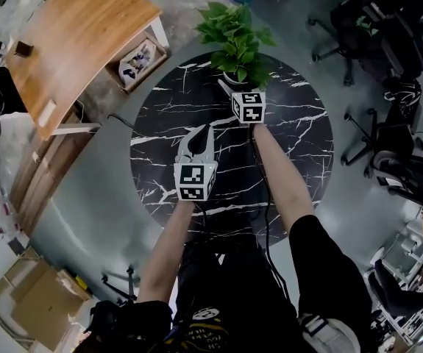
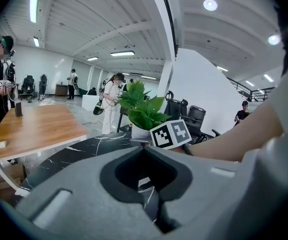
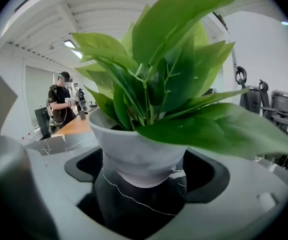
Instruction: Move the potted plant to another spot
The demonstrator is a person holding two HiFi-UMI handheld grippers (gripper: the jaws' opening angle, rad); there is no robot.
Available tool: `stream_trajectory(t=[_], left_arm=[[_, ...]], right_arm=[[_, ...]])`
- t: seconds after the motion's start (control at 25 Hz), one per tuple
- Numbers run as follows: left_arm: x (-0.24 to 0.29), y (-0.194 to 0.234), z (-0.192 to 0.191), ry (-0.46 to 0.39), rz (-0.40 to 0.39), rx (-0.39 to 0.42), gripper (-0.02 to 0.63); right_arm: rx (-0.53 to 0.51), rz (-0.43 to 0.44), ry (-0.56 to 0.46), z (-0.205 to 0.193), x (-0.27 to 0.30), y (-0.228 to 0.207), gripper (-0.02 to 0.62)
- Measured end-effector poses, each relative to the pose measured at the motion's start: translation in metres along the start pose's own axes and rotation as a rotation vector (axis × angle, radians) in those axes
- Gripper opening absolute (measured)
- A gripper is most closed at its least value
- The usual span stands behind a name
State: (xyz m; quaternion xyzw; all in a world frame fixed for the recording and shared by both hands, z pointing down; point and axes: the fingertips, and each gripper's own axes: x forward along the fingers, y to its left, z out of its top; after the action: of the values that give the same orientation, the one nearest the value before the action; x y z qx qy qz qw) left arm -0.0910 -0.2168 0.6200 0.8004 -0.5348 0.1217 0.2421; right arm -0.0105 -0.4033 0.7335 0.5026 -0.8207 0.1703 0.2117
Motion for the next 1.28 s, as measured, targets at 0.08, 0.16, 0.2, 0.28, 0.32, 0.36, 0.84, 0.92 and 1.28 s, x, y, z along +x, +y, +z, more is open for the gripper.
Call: stream_trajectory(t=[0.08,0.16,0.2,0.28,0.32,0.36,0.84,0.92,1.28], left_arm=[[-0.001,0.004,-0.002,0.003,0.015,-0.009,0.003],[-0.003,0.008,-0.003,0.001,0.028,-0.019,0.003],[-0.004,0.010,-0.004,-0.001,0.035,-0.024,0.003],[-0.007,0.012,-0.003,-0.007,0.047,-0.030,0.003],[-0.009,0.013,-0.003,-0.012,0.052,-0.031,0.004],[-0.013,0.016,-0.002,-0.016,0.058,-0.031,0.003],[-0.107,0.074,-0.017,-0.058,0.240,-0.053,0.004],[-0.131,0.084,-0.027,-0.061,0.283,-0.075,0.005],[-0.258,0.119,-0.093,-0.049,0.491,-0.173,0.003]], right_arm=[[-0.009,-0.034,0.008,0.000,0.002,-0.004,0.446],[-0.012,-0.045,0.007,0.001,0.003,-0.005,0.446],[-0.015,-0.044,0.005,0.002,0.004,-0.005,0.446],[-0.023,-0.038,0.003,0.004,0.006,0.000,0.446],[-0.028,-0.030,0.004,0.005,0.007,0.005,0.446],[-0.034,-0.020,0.007,0.005,0.009,0.013,0.446],[-0.181,0.223,0.018,-0.005,0.015,0.183,0.446],[-0.203,0.262,0.013,-0.012,0.008,0.214,0.446],[-0.310,0.423,0.063,-0.065,-0.071,0.327,0.446]])
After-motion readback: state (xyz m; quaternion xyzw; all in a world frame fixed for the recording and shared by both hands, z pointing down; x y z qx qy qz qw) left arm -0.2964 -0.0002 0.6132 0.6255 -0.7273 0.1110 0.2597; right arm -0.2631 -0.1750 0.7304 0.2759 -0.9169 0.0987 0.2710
